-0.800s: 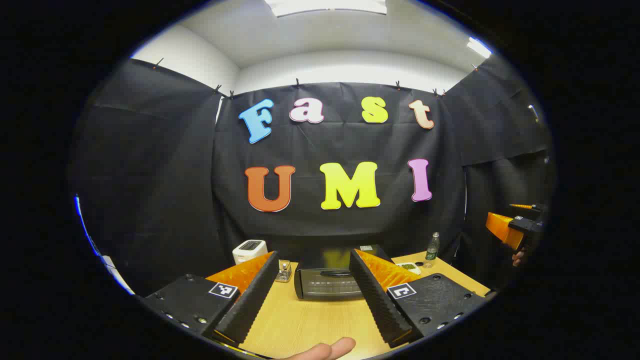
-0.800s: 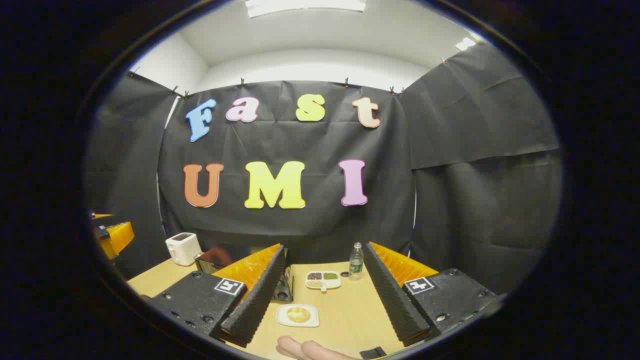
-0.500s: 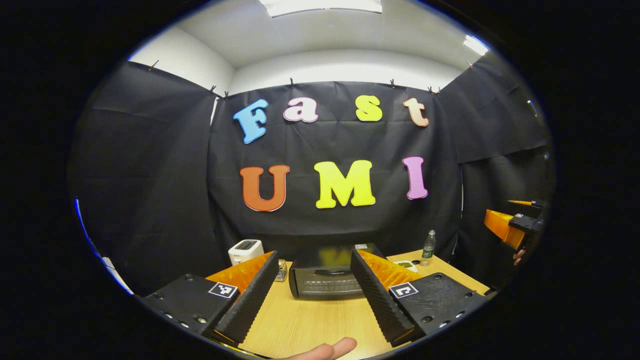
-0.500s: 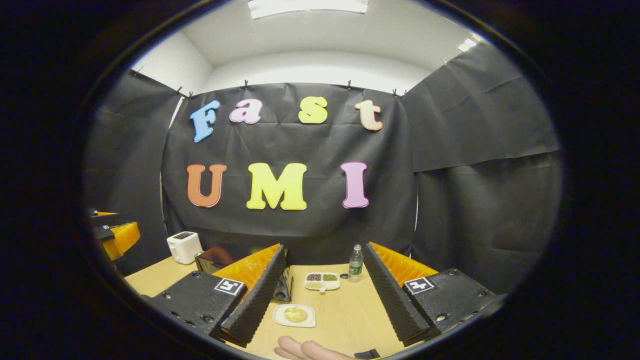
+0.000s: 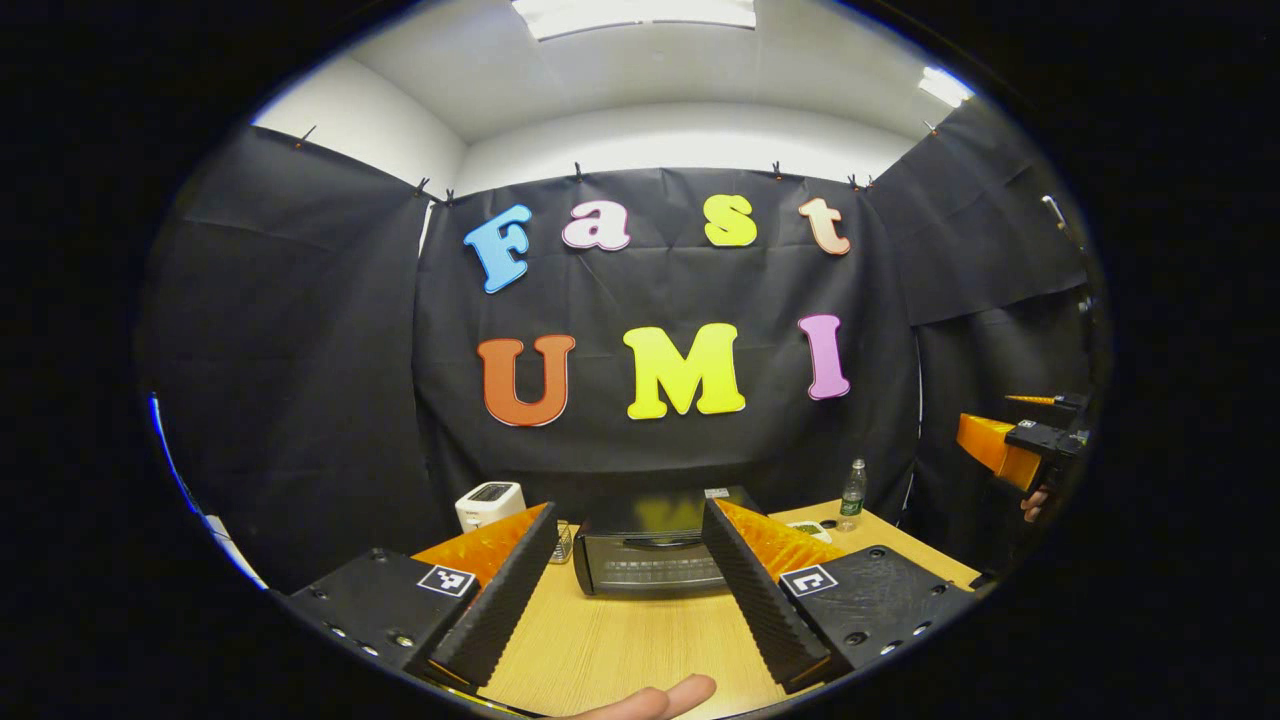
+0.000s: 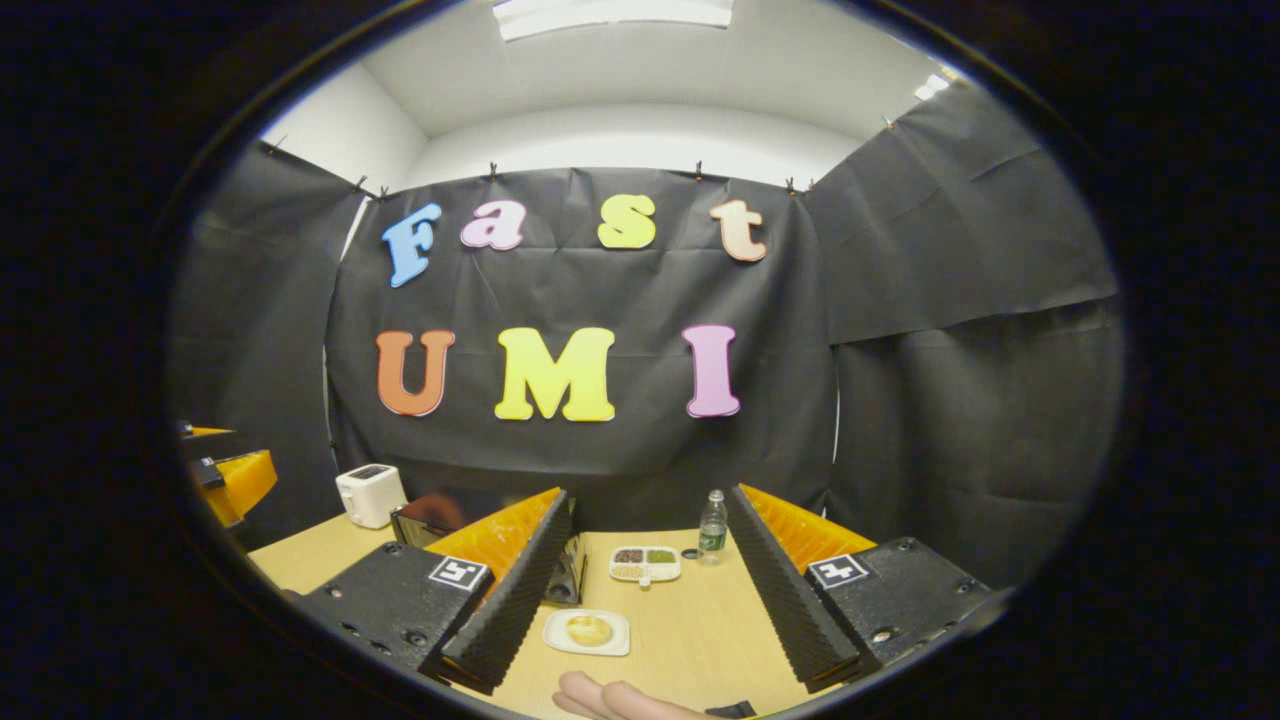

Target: Open the electric oven with the left hand, put the food in, and close the electric oven.

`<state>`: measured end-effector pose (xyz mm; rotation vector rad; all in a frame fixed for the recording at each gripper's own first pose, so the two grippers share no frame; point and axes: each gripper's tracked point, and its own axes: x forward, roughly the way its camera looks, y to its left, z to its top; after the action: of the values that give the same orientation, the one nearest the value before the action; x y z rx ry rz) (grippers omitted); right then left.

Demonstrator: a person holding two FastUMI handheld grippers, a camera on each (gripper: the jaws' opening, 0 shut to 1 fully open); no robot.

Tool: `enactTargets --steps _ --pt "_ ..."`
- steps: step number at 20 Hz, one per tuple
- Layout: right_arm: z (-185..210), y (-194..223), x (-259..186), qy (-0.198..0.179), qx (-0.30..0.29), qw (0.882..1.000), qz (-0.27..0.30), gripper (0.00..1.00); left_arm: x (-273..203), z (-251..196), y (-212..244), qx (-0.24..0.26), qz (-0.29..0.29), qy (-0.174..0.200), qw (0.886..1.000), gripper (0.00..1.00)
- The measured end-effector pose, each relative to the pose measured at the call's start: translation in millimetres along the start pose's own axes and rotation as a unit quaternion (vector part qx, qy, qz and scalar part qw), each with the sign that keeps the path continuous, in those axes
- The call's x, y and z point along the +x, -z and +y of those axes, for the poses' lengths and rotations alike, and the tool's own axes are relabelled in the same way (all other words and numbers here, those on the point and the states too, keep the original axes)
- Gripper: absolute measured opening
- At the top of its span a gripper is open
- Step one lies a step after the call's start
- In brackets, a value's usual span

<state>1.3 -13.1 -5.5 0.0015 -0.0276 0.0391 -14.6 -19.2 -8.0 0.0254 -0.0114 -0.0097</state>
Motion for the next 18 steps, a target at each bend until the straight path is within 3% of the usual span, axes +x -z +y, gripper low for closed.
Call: enactTargets --steps 6,13,14,15,18 --pt "-6 4 15 0.004 0.012 1.0 -0.001 0.96 20 -11 4 0.003 0.001 0.014 1.0 0.95" --pt "-12 4 42 -0.007 0.015 1.0 -0.003 1.0 99 -37 34 0.004 0.041 0.034 0.999 0.95" --pt "-15 3 45 -0.007 0.015 1.0 -0.005 0.96 114 -39 40 0.005 0.05 0.036 0.998 0.86" --pt "-19 4 47 -0.006 0.014 1.0 -0.006 0.96 129 -42 50 0.005 0.062 0.035 0.997 0.94" --pt "-34 9 50 0.007 0.017 1.0 -0.008 0.96 174 -49 77 0.003 0.09 0.039 0.995 0.95"
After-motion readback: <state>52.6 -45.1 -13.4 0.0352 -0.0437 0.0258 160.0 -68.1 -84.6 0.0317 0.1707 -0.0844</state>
